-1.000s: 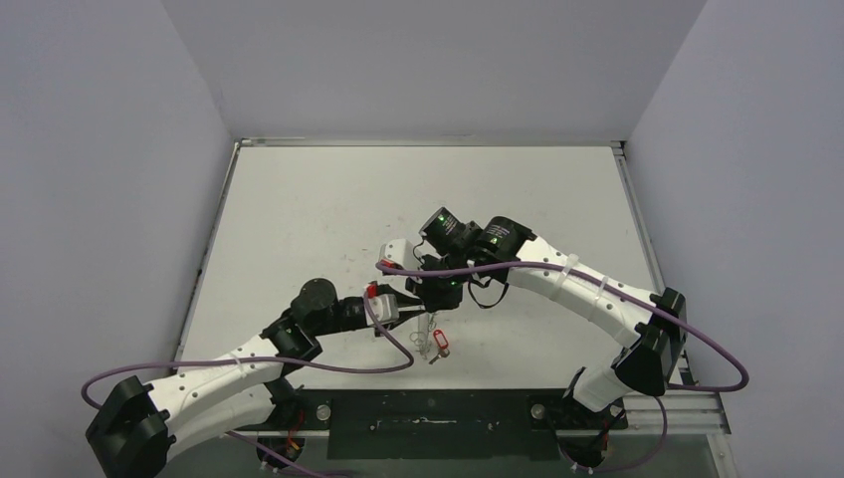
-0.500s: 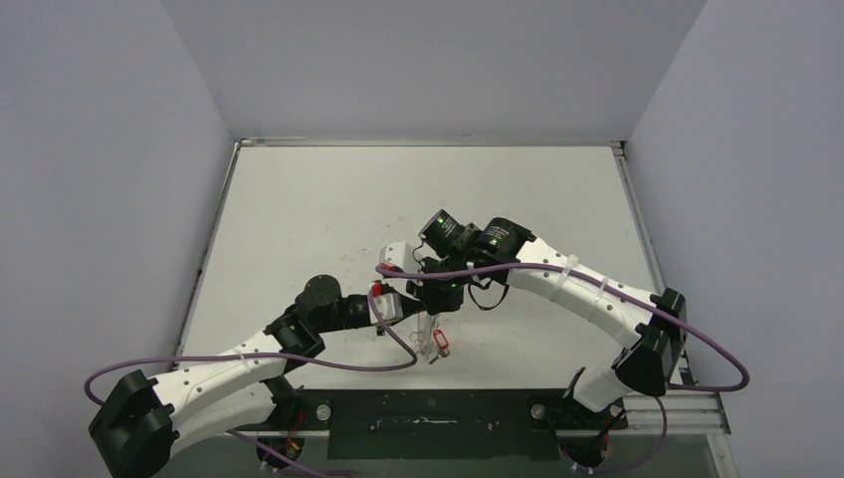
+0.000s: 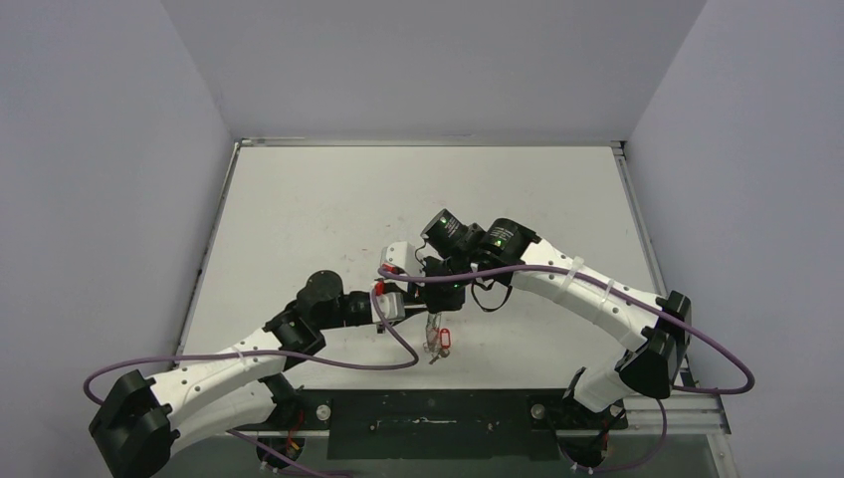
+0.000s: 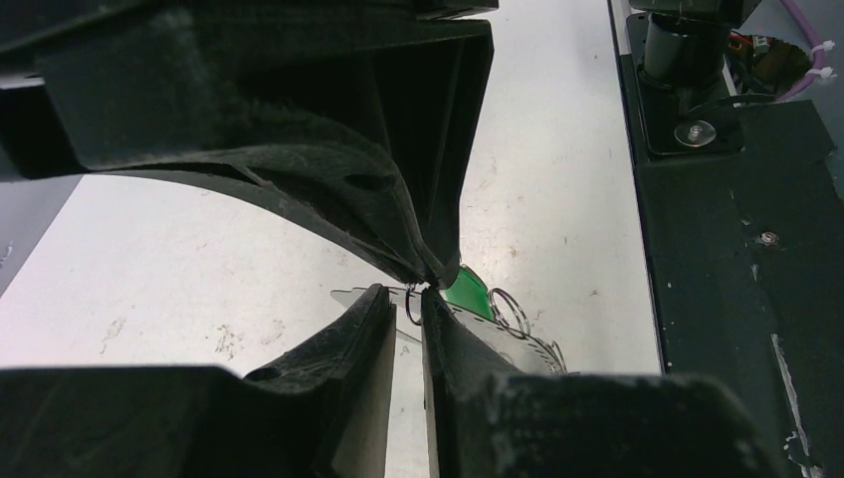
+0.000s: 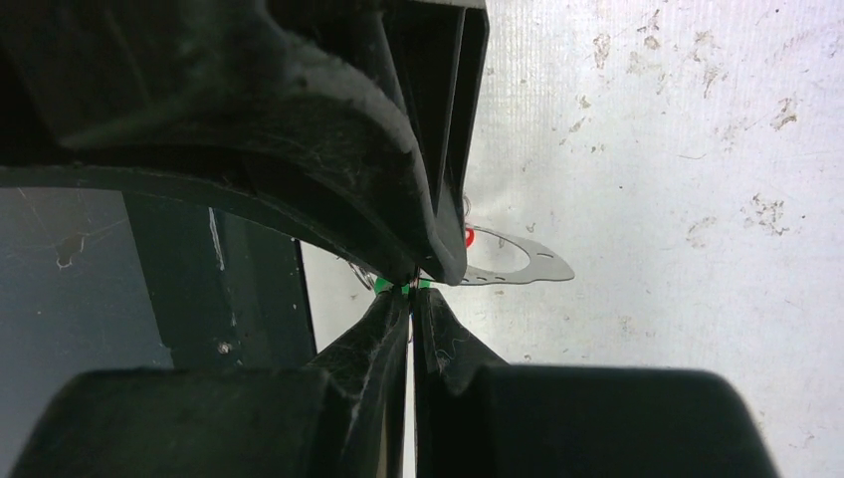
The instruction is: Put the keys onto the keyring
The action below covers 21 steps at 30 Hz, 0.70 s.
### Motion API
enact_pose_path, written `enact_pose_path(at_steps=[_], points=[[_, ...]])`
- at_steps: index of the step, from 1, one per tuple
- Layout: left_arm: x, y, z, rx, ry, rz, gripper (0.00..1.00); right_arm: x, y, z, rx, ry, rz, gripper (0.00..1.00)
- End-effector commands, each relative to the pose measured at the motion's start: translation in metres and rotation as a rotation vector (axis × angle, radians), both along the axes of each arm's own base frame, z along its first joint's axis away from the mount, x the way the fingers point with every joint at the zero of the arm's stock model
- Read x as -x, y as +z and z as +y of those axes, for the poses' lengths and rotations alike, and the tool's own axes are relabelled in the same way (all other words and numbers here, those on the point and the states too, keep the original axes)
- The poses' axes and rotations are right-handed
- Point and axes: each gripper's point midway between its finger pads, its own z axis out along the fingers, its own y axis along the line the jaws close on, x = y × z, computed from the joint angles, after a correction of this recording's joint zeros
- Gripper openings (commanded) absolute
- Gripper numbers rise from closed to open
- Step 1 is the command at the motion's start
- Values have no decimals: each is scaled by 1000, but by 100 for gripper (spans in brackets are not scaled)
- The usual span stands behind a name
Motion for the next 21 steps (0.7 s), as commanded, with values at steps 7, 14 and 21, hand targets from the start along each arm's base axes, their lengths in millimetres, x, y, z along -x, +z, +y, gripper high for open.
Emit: enact_pose_path(at_steps=[7,14,21], points=[[2,20,-11,21,-62,-27,14,-7,27,13,-109,14,-82,0],[5,18,-10,19,-65,-19,0,-14,28,14,-117,-6,-116,0],[-3,15,-1,76,34,9,0,-26,32,17,-169,-68,-145,36]])
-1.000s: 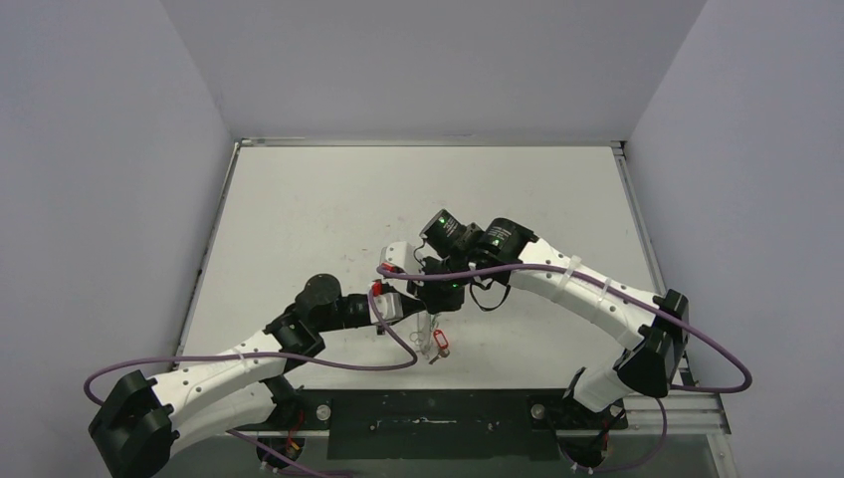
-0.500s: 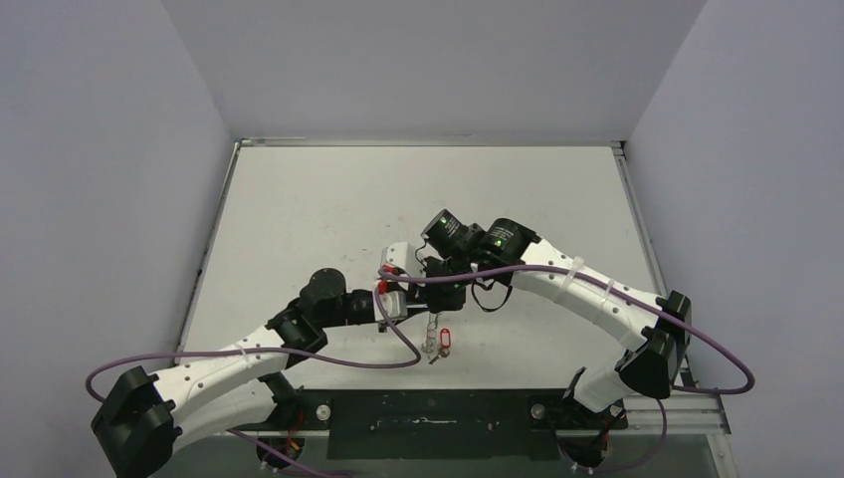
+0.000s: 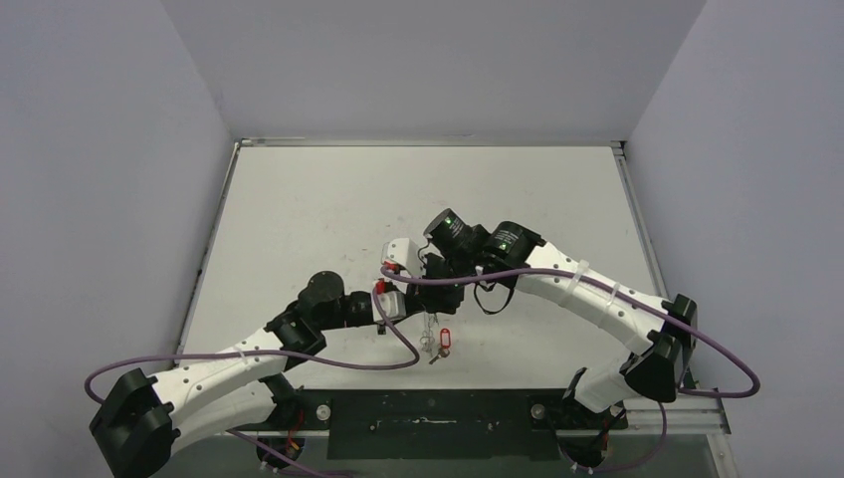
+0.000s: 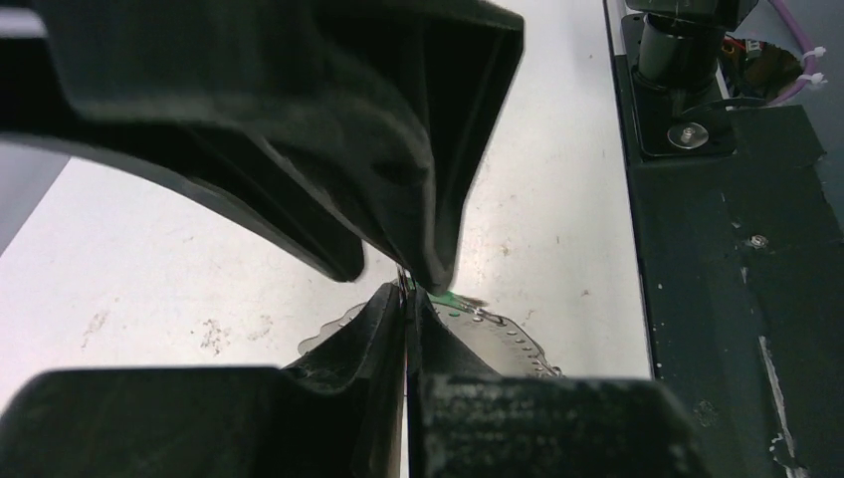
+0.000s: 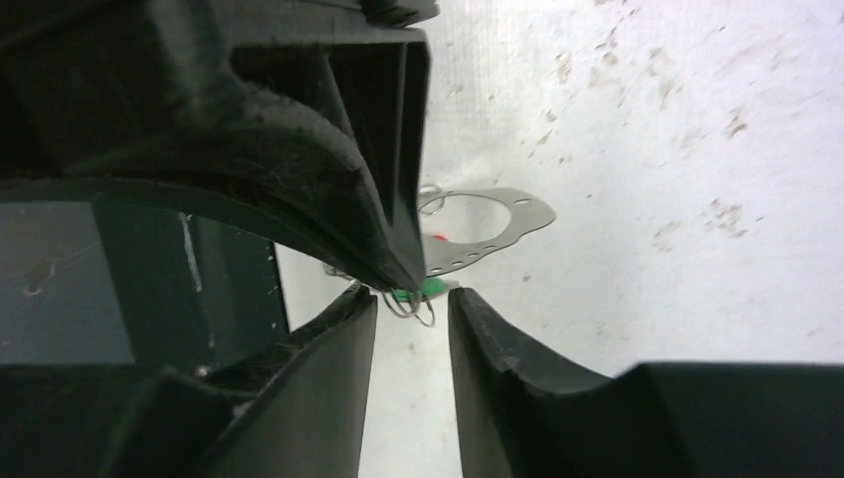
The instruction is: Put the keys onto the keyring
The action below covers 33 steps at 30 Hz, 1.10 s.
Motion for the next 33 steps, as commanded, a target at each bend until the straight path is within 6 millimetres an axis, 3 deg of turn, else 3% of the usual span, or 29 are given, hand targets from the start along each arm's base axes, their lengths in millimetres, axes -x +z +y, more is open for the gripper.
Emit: enact_pose_path(at_steps=[1,5,9,13,20,26,33], points=[[-4,18,3,103,59,-3,0,-21,33,17,-173,-58,-107,41],[-5,22,7,179,92,-2,0,-26,40,16,-253,-69,-102,51],[-3,24,9,232,98,-5,0,-31,42,7,-368,-67,-68,51],[2,29,10,270,81,-30,0,-22,49,-1,-524,30,-66,51],[9,44,10,327,42,-95,0,-7,58,-6,-689,165,-232,52],[12,50,7,331,14,-116,0,-2,59,-2,-716,214,-236,49],[12,53,6,334,6,-119,0,-4,45,4,-708,235,-208,37]])
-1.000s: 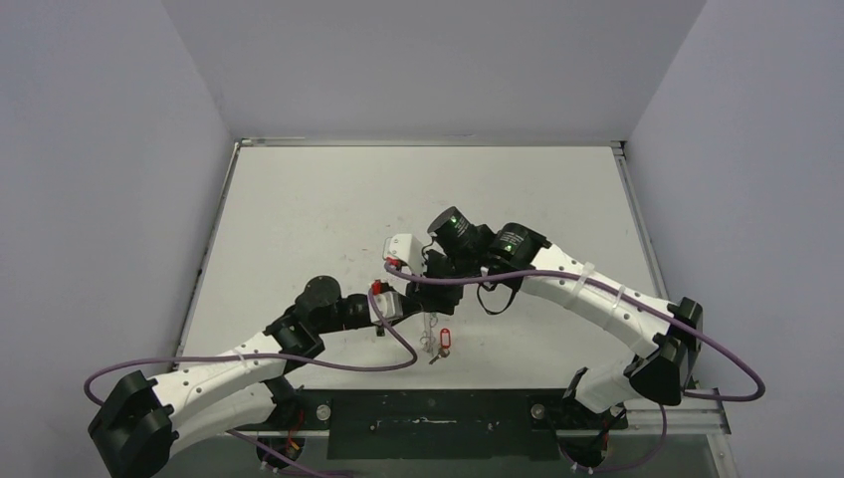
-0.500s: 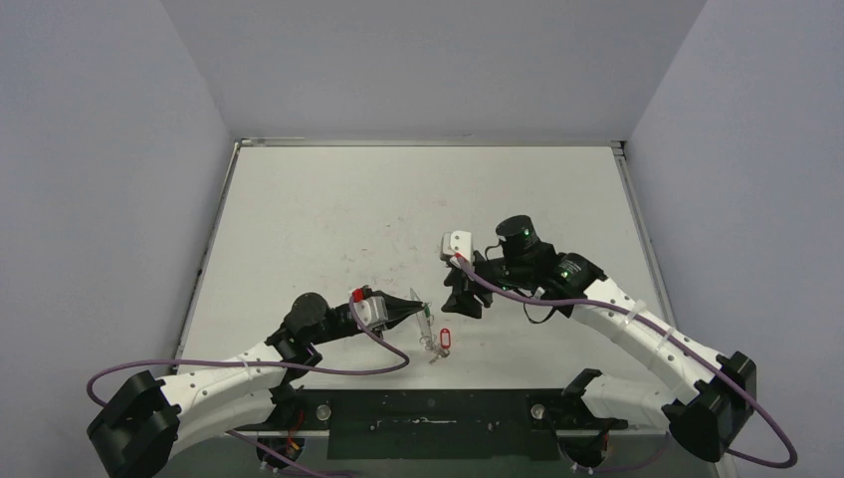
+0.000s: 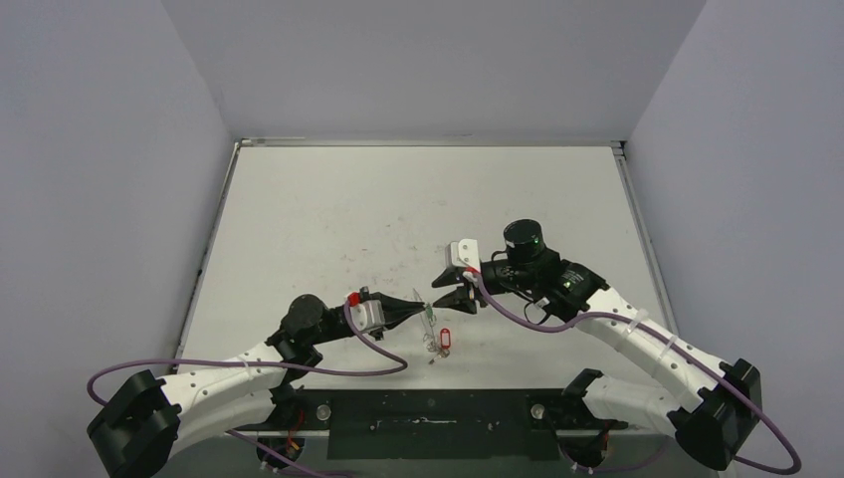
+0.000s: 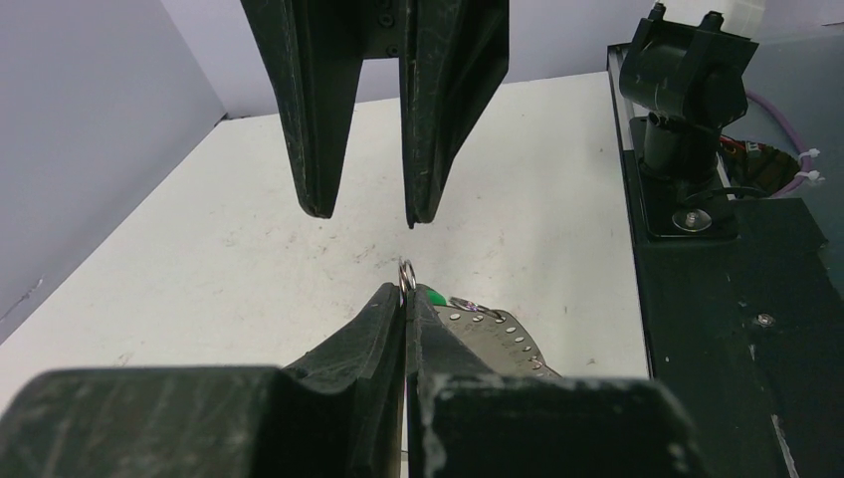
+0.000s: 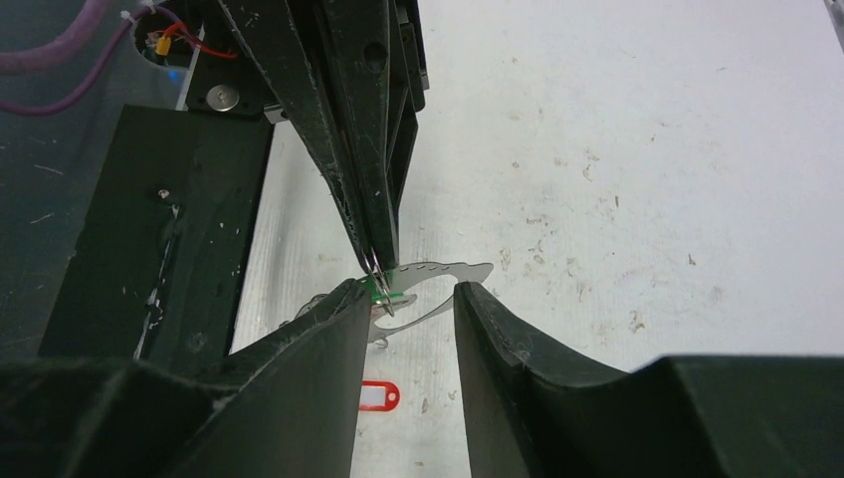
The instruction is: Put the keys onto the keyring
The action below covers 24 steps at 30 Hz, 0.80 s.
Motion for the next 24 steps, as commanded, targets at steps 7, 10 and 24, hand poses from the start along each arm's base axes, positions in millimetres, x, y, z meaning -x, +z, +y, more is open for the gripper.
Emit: enact_pose_path(at_steps=[7,10,24], points=[[4,40,-4,87,-32,-94,0,5,-5,12,-50,99,-25,36],[4,41,-4,87,-30,-96,0,6,-9,14,-43,110,-11,35],[4,42,-4,84,-32,-95,0,10,-18,19,-31,138,13,17]])
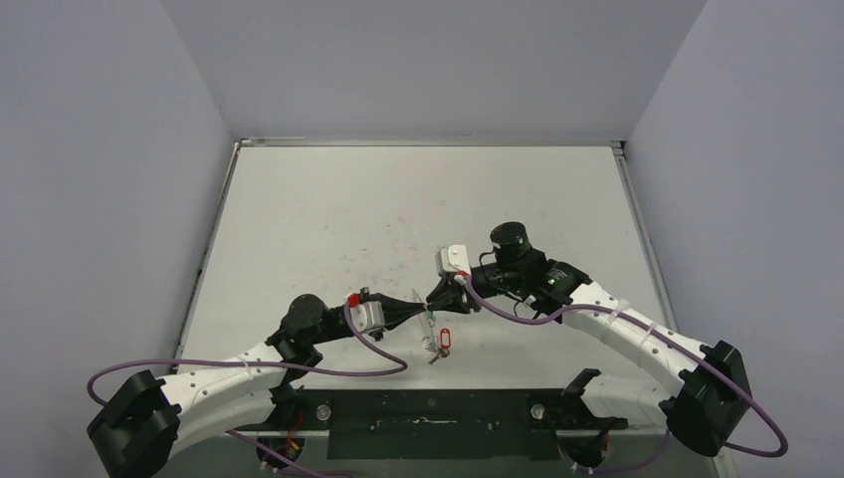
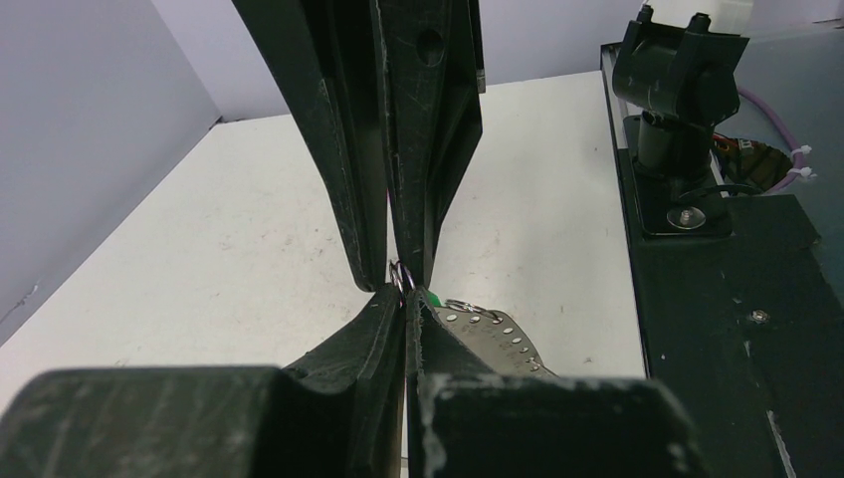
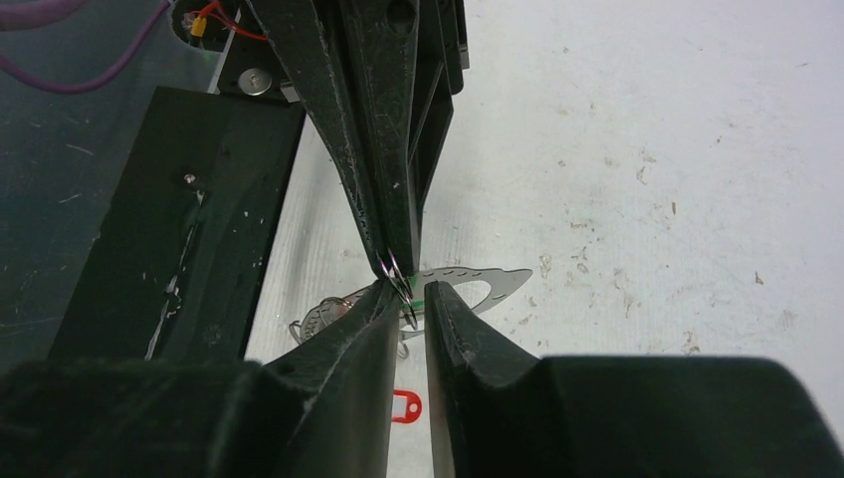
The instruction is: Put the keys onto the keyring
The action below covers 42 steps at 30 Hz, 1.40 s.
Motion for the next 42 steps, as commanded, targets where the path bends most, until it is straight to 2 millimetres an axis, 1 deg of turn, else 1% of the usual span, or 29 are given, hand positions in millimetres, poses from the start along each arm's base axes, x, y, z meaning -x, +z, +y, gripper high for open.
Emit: enact_pose_path(at_steps=[1,6,12,15,17,19,22,25,26,31,36,42], points=[[1,42,-3,88,-14,-87,0,3,9,8,-51,55,-37,15],[1,41,-3,84,-10,-87,0,4,10,8,-52,58,-39,0],[-1,38,1,70,13,-85,0,2,11,5,-13,36,-16,0],[-3,38,6,59,38,-90,18,0,10,3,44,5,16,0],[-4,40,10,55,62,-97,26,-1,9,1,95,-16,43,0],[-6,41,15,44,90,-104,30,-1,5,-3,167,-50,80,0],[-10,38,21,1,128,-93,34,-6,2,-6,266,-106,98,0],[-12,38,22,-35,137,-91,35,-7,1,-8,364,-146,96,0],[-13,37,23,-45,142,-89,36,-9,4,-8,388,-156,88,0],[-16,31,19,-103,135,-72,37,-13,6,-6,514,-214,81,0],[-20,25,16,-159,135,-57,37,-13,8,-2,580,-243,104,0],[-23,20,11,-190,123,-46,36,-8,4,6,608,-226,122,0]])
